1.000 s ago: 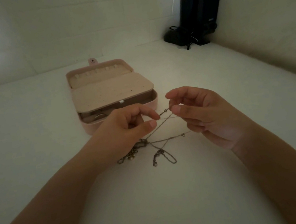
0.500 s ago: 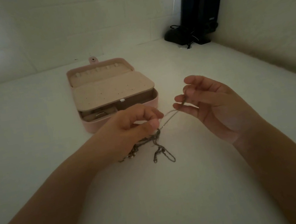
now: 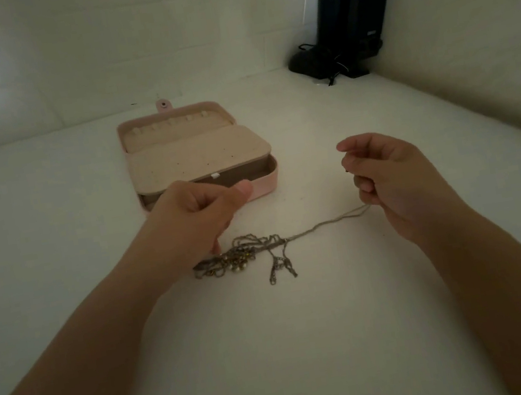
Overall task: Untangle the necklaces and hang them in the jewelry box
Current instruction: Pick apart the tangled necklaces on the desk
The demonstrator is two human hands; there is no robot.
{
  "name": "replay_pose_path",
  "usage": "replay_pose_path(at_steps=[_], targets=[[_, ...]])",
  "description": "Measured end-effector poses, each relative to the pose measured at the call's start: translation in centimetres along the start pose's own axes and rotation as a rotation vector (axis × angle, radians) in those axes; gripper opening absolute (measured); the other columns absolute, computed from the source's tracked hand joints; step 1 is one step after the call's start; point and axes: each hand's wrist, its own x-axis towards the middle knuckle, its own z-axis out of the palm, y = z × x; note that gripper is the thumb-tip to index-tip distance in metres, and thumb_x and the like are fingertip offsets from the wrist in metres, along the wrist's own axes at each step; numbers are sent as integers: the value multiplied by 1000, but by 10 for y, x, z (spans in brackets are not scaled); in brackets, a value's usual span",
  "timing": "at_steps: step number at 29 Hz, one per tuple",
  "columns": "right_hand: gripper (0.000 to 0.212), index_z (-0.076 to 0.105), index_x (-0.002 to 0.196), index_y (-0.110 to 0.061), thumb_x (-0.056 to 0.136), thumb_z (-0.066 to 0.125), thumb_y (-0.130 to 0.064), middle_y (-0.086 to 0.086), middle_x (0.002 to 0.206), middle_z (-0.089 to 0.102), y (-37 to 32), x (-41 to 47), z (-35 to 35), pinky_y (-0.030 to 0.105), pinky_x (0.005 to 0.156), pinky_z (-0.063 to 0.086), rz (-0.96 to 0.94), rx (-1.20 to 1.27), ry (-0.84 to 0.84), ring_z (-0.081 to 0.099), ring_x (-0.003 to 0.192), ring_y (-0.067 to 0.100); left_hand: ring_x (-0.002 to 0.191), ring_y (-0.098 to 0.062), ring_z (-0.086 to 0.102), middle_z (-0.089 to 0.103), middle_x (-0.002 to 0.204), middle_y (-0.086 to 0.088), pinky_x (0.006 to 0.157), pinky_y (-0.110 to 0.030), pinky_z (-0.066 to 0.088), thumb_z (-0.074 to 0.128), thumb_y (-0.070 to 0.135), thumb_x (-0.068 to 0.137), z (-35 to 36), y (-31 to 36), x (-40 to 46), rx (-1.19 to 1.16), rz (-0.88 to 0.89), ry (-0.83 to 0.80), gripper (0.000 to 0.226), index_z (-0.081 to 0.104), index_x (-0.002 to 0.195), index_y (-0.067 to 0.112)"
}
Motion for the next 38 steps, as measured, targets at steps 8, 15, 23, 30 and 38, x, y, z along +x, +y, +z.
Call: replay_pose_path(at_steps=[8,15,23,30,38], targets=[[23,65,86,-22,88,52,-2,-3,72,50,-7,-1,-10,19,41,27,-106,-56,60,30,42,5,42,1,45,53,51,30,45,-8,33,65,33,79,5,-2,-5,398,195,-30,18,56,67,22],[24,64,82,-29,90,53,-10,-12,81,59,-5,-3,-9,10,40,30,-201,-357,110,35,41,4,72,3,53,60,75,16,65,-15,44,65,40,77,9,-10,1,632,250,-187,8,65,82,34],[23,66,89,-25,91,49,-9,-1,89,62,5,1,-9,8,41,33,-123,-624,-38,46,54,6,58,0,55,59,62,11,52,-11,43,60,31,83,0,-11,0,453,154,-35,9,60,73,29],[28,68,86,-25,90,45,-9,-2,57,51,4,-1,-6,11,36,29,-72,-770,-203,38,38,6,65,8,57,67,75,22,59,-8,42,50,28,87,-1,-9,1,157,90,-38,13,59,79,25],[47,72,77,-29,60,53,-68,-1,55,43,-4,-12,2,25,54,28,-114,-715,-471,35,49,9,83,-42,61,71,69,8,82,-60,47,43,33,91,3,-3,-2,29,75,-120,17,52,81,22]])
